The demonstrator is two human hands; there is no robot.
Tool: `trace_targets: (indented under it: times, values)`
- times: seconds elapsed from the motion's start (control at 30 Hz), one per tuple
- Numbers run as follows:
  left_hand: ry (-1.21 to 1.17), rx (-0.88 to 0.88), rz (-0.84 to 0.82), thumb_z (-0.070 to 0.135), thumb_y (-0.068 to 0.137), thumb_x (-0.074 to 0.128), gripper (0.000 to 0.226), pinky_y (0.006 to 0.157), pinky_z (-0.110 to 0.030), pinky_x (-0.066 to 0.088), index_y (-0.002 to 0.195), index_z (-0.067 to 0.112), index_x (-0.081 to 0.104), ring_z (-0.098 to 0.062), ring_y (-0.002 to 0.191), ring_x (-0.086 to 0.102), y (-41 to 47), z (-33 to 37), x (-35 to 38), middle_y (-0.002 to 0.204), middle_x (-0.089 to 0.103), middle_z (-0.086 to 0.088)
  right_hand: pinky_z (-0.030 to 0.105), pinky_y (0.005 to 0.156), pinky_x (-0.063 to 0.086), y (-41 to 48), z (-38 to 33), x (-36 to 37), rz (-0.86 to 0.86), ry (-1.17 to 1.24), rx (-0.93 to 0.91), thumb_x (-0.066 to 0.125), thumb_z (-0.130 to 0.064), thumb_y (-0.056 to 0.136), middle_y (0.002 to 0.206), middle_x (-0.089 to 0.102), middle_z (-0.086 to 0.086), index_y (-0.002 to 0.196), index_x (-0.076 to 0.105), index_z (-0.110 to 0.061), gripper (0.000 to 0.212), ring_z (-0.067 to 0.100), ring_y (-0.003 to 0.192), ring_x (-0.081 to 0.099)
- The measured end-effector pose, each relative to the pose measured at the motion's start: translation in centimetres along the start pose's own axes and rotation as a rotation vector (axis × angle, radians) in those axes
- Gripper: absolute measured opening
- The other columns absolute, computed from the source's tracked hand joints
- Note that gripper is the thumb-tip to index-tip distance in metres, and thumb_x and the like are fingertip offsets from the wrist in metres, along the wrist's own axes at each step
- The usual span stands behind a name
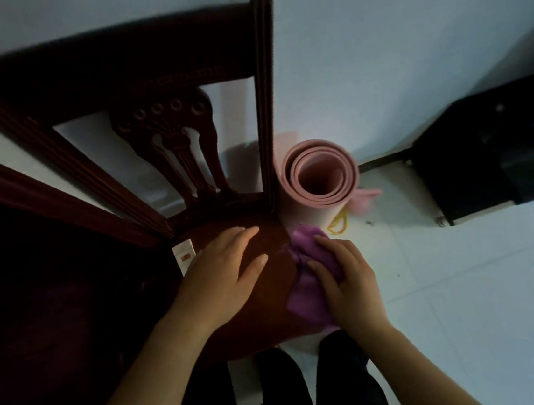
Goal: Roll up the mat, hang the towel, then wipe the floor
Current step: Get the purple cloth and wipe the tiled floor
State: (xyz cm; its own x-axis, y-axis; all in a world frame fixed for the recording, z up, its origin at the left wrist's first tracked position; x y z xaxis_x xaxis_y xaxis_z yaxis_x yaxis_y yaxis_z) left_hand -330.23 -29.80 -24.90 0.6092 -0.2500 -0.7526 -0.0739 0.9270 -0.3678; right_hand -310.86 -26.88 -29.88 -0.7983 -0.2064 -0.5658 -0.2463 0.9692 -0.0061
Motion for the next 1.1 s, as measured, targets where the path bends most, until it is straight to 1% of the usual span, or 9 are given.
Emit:
trace_targets:
  times: [0.1, 0.2, 0.27, 0.37, 0.5, 0.67, 0.83, 0.97, 1.1]
  values:
    - [-0.007, 0.083, 0.004, 0.045, 0.095, 0.039, 0.052, 0.112, -0.037, 0.029, 0.143, 0.03, 0.03, -0.009, 0.136, 0.028, -0.9, 4.6, -0.8, 0.149, 0.031, 0.009, 0.0, 0.085, 0.031, -1.5, -2.2, -4.4, 0.097, -0.015, 0.0, 0.061, -0.024, 0.084, 0.108, 0.054, -0.013, 0.117, 0.06, -0.018, 0.034, -0.007, 0.096, 0.047]
    - [-0.023, 0.186, -0.014, 0.043, 0.095, 0.042, 0.051, 0.108, -0.024, 0.025, 0.143, 0.028, 0.032, -0.008, 0.134, 0.03, -1.2, 9.0, -0.1, 0.147, 0.033, 0.01, -0.001, 0.084, 0.031, -3.0, -3.0, -8.8, 0.191, -0.052, 0.024, 0.059, -0.026, 0.085, 0.108, 0.053, -0.012, 0.116, 0.059, -0.017, 0.033, -0.005, 0.093, 0.046]
    - [-0.015, 0.261, -0.046, 0.042, 0.094, 0.044, 0.052, 0.103, -0.021, 0.026, 0.142, 0.027, 0.034, -0.008, 0.132, 0.033, -1.0, 12.1, 0.6, 0.145, 0.035, 0.01, 0.002, 0.082, 0.033, -4.0, -2.7, -11.8, 0.257, -0.089, 0.053, 0.059, -0.026, 0.086, 0.109, 0.055, -0.009, 0.116, 0.059, -0.017, 0.03, 0.0, 0.093, 0.048]
    - [0.019, 0.354, -0.121, 0.041, 0.094, 0.046, 0.051, 0.104, -0.026, 0.033, 0.142, 0.027, 0.034, -0.008, 0.129, 0.036, -0.5, 16.9, 1.9, 0.144, 0.036, 0.009, 0.007, 0.08, 0.034, -5.6, -1.3, -16.3, 0.341, -0.116, 0.124, 0.06, -0.022, 0.089, 0.109, 0.056, -0.006, 0.113, 0.059, -0.019, 0.025, 0.006, 0.092, 0.051]
    - [0.088, 0.483, -0.2, 0.04, 0.094, 0.045, 0.048, 0.104, -0.028, 0.035, 0.14, 0.027, 0.037, -0.01, 0.128, 0.038, 0.0, 23.4, 4.1, 0.144, 0.038, 0.008, 0.001, 0.08, 0.034, -8.2, 1.0, -22.0, 0.453, -0.117, 0.195, 0.059, -0.024, 0.089, 0.104, 0.056, -0.009, 0.106, 0.061, -0.022, 0.018, -0.004, 0.088, 0.049]
    - [0.205, 0.627, -0.306, 0.048, 0.093, 0.038, 0.051, 0.107, -0.032, 0.035, 0.142, 0.036, 0.031, -0.007, 0.133, 0.033, 0.7, 31.0, 8.6, 0.149, 0.03, 0.013, 0.001, 0.081, 0.035, -12.1, 4.6, -28.4, 0.611, -0.099, 0.282, 0.06, -0.021, 0.088, 0.103, 0.055, -0.01, 0.106, 0.061, -0.022, 0.018, -0.007, 0.092, 0.05]
    - [0.298, 0.759, -0.35, 0.053, 0.093, 0.035, 0.054, 0.112, -0.038, 0.031, 0.143, 0.035, 0.028, -0.008, 0.136, 0.03, 0.0, 39.4, 14.0, 0.15, 0.029, 0.013, 0.002, 0.078, 0.037, -16.1, 8.8, -34.4, 0.73, -0.109, 0.359, 0.056, -0.025, 0.089, 0.105, 0.055, -0.009, 0.109, 0.059, -0.022, 0.021, -0.007, 0.092, 0.05]
    - [0.33, 0.859, -0.416, 0.052, 0.094, 0.035, 0.053, 0.109, -0.03, 0.031, 0.143, 0.036, 0.026, -0.009, 0.136, 0.03, -1.6, 45.7, 19.0, 0.151, 0.026, 0.013, 0.004, 0.078, 0.037, -20.1, 11.7, -39.3, 0.858, -0.128, 0.416, 0.057, -0.025, 0.089, 0.104, 0.055, -0.01, 0.108, 0.06, -0.022, 0.02, -0.007, 0.092, 0.05]
    - [0.375, 0.976, -0.493, 0.05, 0.094, 0.036, 0.052, 0.108, -0.029, 0.031, 0.143, 0.035, 0.027, -0.008, 0.136, 0.029, -3.3, 50.8, 23.5, 0.15, 0.027, 0.014, 0.002, 0.079, 0.037, -24.4, 14.1, -42.7, 0.996, -0.128, 0.496, 0.059, -0.022, 0.088, 0.103, 0.055, -0.009, 0.107, 0.06, -0.02, 0.019, -0.005, 0.091, 0.051]
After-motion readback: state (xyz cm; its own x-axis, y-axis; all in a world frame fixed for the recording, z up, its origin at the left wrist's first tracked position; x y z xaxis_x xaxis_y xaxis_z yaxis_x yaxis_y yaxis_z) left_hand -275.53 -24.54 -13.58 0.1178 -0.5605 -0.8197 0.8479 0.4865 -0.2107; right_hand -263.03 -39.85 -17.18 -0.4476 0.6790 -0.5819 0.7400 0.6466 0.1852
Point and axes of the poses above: each hand's wrist, its own y-axis towards the middle knuckle, its own x-axis out of the palm, z = x × y, the point moved 3 cm from there along y, towards the middle knuckle
